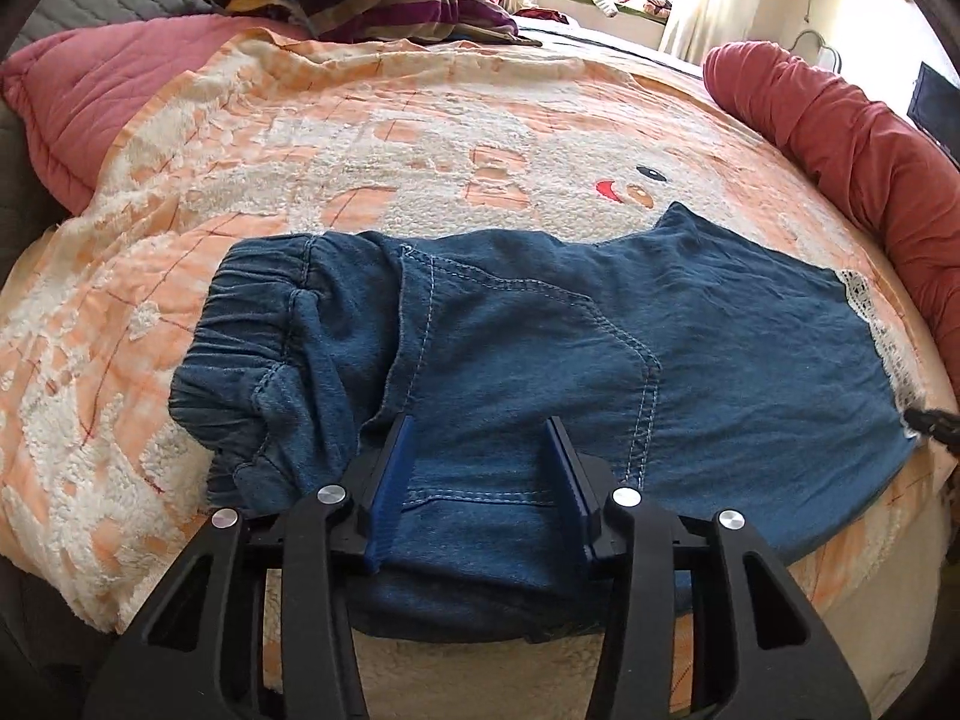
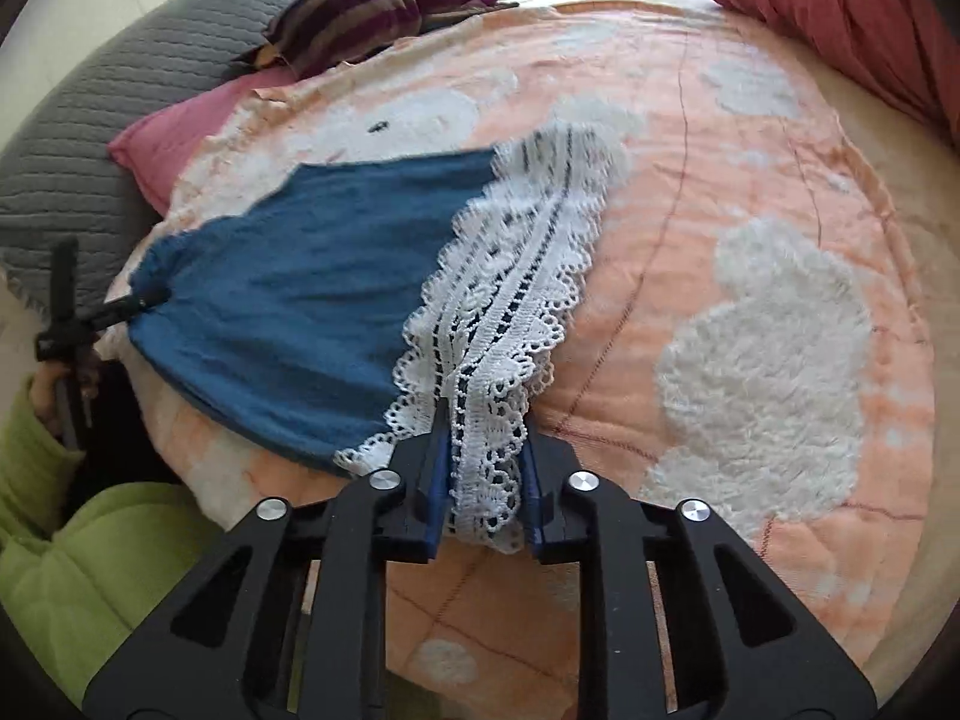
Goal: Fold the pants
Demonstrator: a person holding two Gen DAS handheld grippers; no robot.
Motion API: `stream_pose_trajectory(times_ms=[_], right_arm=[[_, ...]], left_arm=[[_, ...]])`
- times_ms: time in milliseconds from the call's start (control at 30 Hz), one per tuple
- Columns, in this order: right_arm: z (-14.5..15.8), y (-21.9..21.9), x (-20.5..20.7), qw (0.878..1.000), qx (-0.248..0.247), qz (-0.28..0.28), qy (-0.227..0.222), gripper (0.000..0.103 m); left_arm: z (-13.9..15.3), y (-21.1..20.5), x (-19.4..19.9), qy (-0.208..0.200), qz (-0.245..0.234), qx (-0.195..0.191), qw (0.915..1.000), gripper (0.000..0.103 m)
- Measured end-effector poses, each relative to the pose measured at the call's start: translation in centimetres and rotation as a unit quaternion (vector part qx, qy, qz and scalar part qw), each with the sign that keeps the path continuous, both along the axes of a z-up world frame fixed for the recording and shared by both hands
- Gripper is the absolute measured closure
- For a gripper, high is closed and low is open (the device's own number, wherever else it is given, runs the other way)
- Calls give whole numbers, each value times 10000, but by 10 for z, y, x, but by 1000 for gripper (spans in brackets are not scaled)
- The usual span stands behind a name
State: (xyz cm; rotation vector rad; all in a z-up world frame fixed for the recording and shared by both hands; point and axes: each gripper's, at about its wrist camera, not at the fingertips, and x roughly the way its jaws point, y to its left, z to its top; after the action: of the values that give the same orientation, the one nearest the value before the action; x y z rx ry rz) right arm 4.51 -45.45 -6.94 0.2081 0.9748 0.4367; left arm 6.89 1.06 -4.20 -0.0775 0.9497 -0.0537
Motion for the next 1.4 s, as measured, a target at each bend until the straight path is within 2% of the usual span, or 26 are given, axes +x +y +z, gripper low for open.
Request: stream_pose_trajectory(times_ms=[100,167,233,267,400,500,533,667,800,867,1000,1067,1100,1233,1400], right_arm=[[-1,-8,-4,9996,217,-165,-21,86],[6,-9,-9,9996,109,-234,-110,84],[16,-10,-15,9991,-20,-342,-239,73],[21,-11,-18,9986,-110,-409,-321,72],[47,-12,-33,9954,-308,-496,-755,60],[63,3,-38,9928,-428,-378,-1051,53],[67,13,-38,9924,-400,-262,-1138,48],[68,56,-31,9907,-497,218,-1250,43],[54,109,-19,9889,-677,662,-1145,39],[49,125,-14,9887,-694,742,-1099,39],[34,148,-1,9859,-1135,726,-988,33],[21,146,8,9838,-1536,538,-746,33],[13,141,12,9795,-1892,347,-591,33],[9,111,9,9839,-1716,173,-474,36],[7,111,9,9825,-1799,126,-474,36]], left_arm=[[-1,3,0,-10,12,-82,10000,60],[-1,3,0,-34,5,-124,9999,60],[1,4,-1,-76,11,-199,9998,61],[4,4,-4,-138,17,-200,9997,60],[21,-3,-15,-356,-25,75,9993,51],[35,-12,-24,-559,-102,293,9980,48],[41,-19,-27,-624,-181,326,9974,48],[45,-51,-36,-705,-634,490,9943,47],[23,-80,-40,-519,-945,977,9894,47],[5,-83,-36,-232,-968,1052,9895,47],[-6,-72,-33,-30,-823,941,9922,35],[-6,-68,-33,-35,-819,882,9927,35],[-7,-68,-34,-34,-825,863,9928,34],[-8,-65,-30,-17,-833,736,9938,34],[-9,-64,-29,-15,-822,622,9947,35]])
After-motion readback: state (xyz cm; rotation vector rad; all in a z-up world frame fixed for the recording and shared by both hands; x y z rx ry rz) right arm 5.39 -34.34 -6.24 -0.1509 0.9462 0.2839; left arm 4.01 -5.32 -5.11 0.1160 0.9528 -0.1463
